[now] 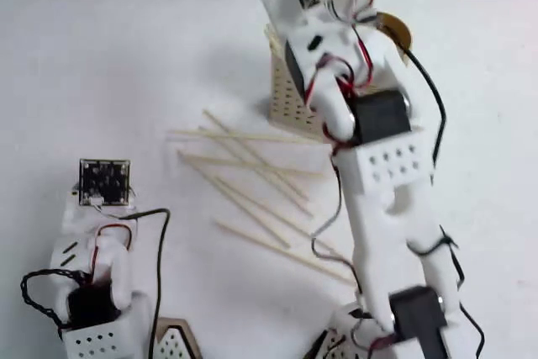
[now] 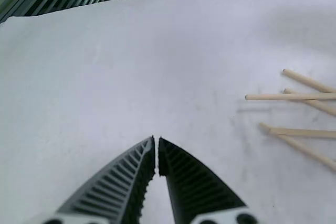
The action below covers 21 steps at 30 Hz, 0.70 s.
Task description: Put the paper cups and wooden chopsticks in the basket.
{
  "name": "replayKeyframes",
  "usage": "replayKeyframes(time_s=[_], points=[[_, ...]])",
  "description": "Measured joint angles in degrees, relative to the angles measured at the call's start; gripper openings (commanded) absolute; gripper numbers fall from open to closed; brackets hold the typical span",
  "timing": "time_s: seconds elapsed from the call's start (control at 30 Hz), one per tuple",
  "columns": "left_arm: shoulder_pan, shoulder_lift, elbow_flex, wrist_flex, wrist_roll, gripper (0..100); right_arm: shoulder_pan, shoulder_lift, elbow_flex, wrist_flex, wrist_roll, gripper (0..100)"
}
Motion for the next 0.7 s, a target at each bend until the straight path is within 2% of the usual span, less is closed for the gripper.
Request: replayKeyframes(time_s=[0.2,0.4,0.53,0.63,0.7], points=[[0.00,0.00,0.00,0.00,0.00,4,3.60,8.44,0.00,-4.04,-5.98,2.9],[0.00,0.00,0.00,0.00,0.00,4,4.57,11.69,0.09,-4.13,-8.00,15.3],[0.00,0.00,0.00,0.00,0.00,4,4.48,10.64,0.09,-0.79,-8.18,9.7],[0.00,0.00,0.00,0.00,0.00,4,4.66,6.77,0.09,5.63,-8.18,2.4],[0.00,0.00,0.00,0.00,0.00,4,4.57,3.08,0.09,10.81,-8.18,2.1]])
